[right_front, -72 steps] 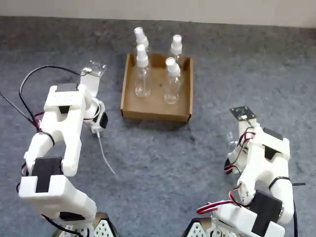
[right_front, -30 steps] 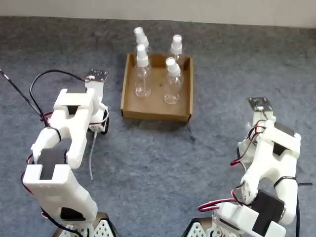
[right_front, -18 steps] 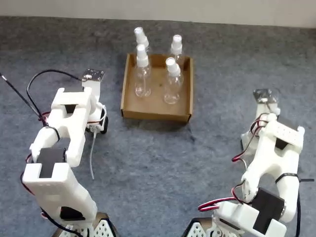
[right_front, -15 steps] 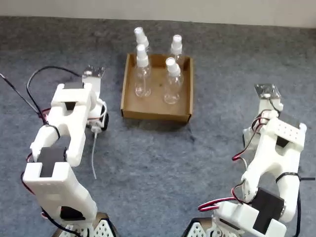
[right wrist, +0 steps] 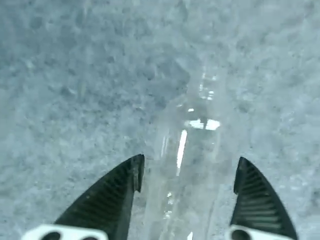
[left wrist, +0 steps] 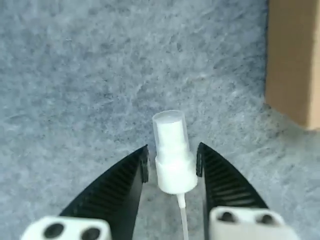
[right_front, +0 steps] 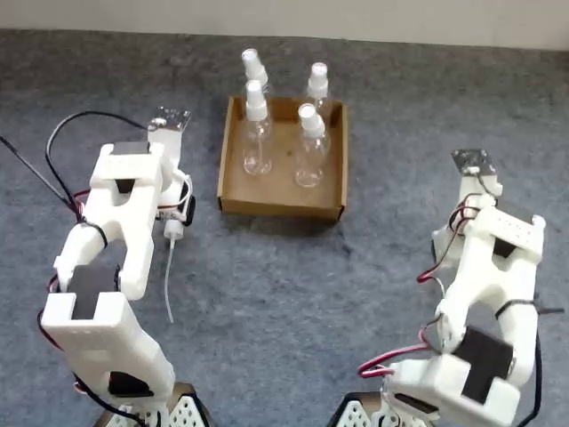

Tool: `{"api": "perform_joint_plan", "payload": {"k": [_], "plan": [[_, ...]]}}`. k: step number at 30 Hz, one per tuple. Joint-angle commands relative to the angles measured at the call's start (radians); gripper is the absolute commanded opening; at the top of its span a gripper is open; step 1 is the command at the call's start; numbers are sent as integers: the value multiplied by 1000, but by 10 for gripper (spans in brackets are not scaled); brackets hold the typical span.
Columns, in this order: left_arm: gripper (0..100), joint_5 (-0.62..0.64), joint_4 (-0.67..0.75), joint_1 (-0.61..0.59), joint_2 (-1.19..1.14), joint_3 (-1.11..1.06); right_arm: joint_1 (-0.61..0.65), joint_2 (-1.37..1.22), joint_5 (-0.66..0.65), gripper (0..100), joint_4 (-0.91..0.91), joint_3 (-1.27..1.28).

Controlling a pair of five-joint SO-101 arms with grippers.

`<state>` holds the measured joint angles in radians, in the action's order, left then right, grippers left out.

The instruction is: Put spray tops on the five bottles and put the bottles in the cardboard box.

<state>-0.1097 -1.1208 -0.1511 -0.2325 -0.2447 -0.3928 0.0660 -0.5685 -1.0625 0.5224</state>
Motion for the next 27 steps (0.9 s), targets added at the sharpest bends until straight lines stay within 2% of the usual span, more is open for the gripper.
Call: {"api": "perform_joint_plan", "payload": {"k": [1, 5, 11, 17, 22, 24, 27], "plan": [[117, -5, 49, 16, 12, -19, 8, -31, 8, 239, -1, -73], [29, -5, 72, 21, 12, -39, 8, -56, 8, 238, 4, -110], [21, -5, 66, 21, 12, -42, 22, -82, 6, 237, 4, -108], [21, -5, 66, 21, 15, -42, 30, -170, 6, 91, 4, -148], [21, -5, 66, 21, 22, -42, 42, -200, 11, 10, -4, -239], [21, -5, 64, 21, 30, -30, 50, -197, 12, 2, -24, -282], [21, -5, 41, 18, 104, -15, 93, -197, 14, 4, -156, -398]]}}
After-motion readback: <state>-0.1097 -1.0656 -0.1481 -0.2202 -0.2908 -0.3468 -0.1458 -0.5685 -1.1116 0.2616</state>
